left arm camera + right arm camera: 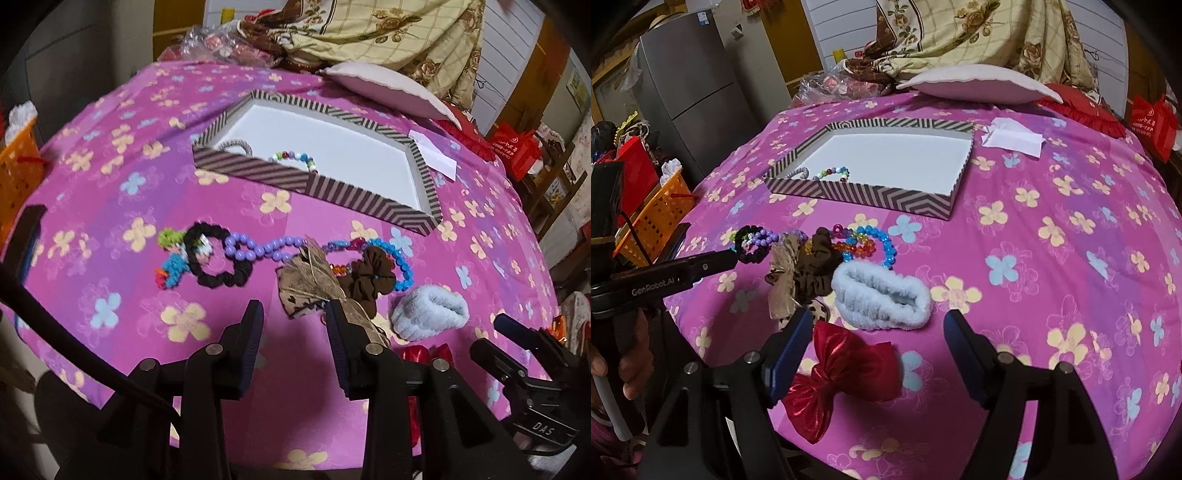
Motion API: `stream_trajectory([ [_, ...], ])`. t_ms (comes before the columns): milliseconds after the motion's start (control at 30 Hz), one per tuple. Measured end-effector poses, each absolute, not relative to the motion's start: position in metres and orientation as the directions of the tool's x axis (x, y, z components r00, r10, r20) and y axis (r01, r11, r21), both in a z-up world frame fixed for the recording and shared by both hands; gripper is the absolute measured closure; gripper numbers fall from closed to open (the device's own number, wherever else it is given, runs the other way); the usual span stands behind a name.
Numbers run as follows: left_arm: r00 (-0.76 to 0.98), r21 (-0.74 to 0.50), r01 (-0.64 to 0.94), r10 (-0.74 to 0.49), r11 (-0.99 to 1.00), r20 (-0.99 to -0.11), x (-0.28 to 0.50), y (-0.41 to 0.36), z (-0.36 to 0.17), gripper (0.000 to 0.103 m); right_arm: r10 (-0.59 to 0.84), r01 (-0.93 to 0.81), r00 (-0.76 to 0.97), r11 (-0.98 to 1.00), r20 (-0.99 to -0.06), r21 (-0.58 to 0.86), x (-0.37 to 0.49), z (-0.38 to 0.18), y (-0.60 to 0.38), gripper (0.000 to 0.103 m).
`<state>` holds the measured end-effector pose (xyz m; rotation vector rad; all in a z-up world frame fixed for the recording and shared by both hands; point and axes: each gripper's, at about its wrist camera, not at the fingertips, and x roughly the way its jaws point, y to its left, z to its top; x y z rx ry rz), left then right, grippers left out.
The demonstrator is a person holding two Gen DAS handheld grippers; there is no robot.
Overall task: Organize jewelry
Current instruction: 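Grasp the brown sheer bow scrunchie with the left tool while the right grasps the white fluffy scrunchie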
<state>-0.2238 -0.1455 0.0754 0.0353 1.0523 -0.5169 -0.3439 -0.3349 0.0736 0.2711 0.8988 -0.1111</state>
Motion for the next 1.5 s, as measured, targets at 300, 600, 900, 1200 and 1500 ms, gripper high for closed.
stream_trajectory([
  [300, 0.352, -0.276, 0.386, -0.417, 0.88, -0.838, -0.22, -0.153, 0.065, 0.07, 0.024, 0.205, 0.608, 0.961, -0.793, 0.186, -0.337, 0.067, -0.334, 0.025],
  [600, 0.33, -0.306, 0.364, -0.429, 0.88, -0.841, -0.215, -0.163, 0.058, 0.065, 0.032, 0.189, 0.588, 0.966, -0.808, 0.176, -0.325, 0.054, -0.338, 0.025],
  [900, 0.309, -0.315, 0.36, -0.431, 0.878, -0.848, -0.213, -0.178, 0.048, 0.063, 0.043, 0.146, 0.572, 0.977, -0.819, 0.153, -0.314, 0.043, -0.344, 0.025],
  [1200, 0.294, -0.28, 0.368, -0.396, 0.887, -0.87, -0.209, -0.196, 0.032, 0.062, 0.076, 0.121, 0.575, 0.977, -0.815, 0.176, -0.308, 0.034, -0.347, 0.025],
  [1500, 0.299, -0.256, 0.384, -0.382, 0.887, -0.874, -0.209, -0.205, 0.024, 0.062, 0.1, 0.101, 0.594, 0.975, -0.798, 0.197, -0.303, 0.031, -0.35, 0.037],
])
